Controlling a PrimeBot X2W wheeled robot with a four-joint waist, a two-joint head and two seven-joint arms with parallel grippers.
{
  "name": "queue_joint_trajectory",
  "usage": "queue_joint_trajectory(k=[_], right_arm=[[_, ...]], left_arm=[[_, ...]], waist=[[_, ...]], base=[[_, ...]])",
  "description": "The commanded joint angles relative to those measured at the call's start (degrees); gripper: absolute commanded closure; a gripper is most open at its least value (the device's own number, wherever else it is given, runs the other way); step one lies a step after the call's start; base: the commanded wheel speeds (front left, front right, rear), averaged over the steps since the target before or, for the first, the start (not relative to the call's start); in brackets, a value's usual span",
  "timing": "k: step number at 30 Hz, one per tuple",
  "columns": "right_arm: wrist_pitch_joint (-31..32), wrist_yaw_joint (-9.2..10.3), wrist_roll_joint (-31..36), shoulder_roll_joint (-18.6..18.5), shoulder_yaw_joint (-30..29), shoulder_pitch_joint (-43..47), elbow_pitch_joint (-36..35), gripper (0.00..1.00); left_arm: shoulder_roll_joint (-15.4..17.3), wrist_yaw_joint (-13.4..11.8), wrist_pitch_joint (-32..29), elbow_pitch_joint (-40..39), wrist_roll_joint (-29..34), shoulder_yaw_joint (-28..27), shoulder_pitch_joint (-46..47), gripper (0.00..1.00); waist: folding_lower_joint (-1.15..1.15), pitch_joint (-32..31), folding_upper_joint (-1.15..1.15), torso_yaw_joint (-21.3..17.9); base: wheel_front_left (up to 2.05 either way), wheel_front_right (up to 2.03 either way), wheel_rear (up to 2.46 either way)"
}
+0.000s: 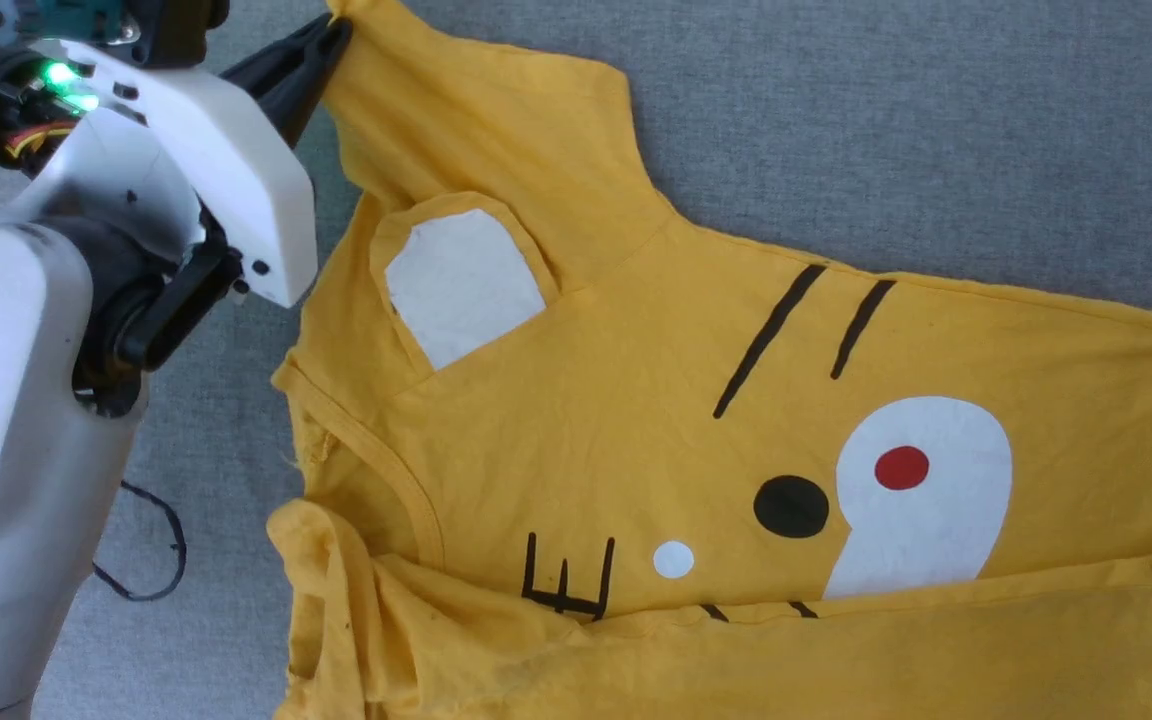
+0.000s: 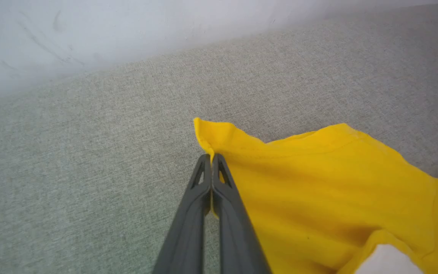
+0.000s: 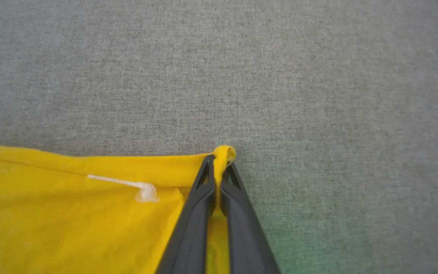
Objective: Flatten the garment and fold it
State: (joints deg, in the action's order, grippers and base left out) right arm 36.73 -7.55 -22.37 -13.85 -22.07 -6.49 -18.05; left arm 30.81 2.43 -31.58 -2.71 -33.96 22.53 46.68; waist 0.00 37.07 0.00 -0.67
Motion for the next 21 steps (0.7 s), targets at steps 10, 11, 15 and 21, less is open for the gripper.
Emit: queue_joint_trajectory(k=[10,11,15,21], right_arm=[[-4.89,0.06,1.24,-2.22,-0.34,-2.52,-0.31,1.00],[-5.41,0.06,1.30,-2.50,-0.22,-2.65,-0.34,1.00],[-6.69,0.06,1.37,-3.39,0.13,-2.47,-0.48,1.00],[-7.60,0.06,0.81,-3.54,0.88,-0.57,-0.55,1.00]], left_arm=[[-0.14,-0.13,11.36,-0.60,1.98,-3.15,-1.05,1.00],[-0.10,-0.13,12.50,-0.66,2.03,-3.53,-1.33,1.00],[0.45,-0.43,15.86,-1.47,1.89,-5.08,-3.29,1.00],[1.36,-1.25,19.37,-4.88,1.27,-6.58,-9.51,1.00]], waist=[[0.00,-5.04,0.00,-0.27],[0.00,-5.77,0.00,-0.19],[0.00,-8.38,0.00,0.45],[0.00,-11.18,0.00,1.76]], base=[[0.00,0.00,0.00],[0.00,0.00,0.00],[0.00,0.00,0.00],[0.00,0.00,0.00]])
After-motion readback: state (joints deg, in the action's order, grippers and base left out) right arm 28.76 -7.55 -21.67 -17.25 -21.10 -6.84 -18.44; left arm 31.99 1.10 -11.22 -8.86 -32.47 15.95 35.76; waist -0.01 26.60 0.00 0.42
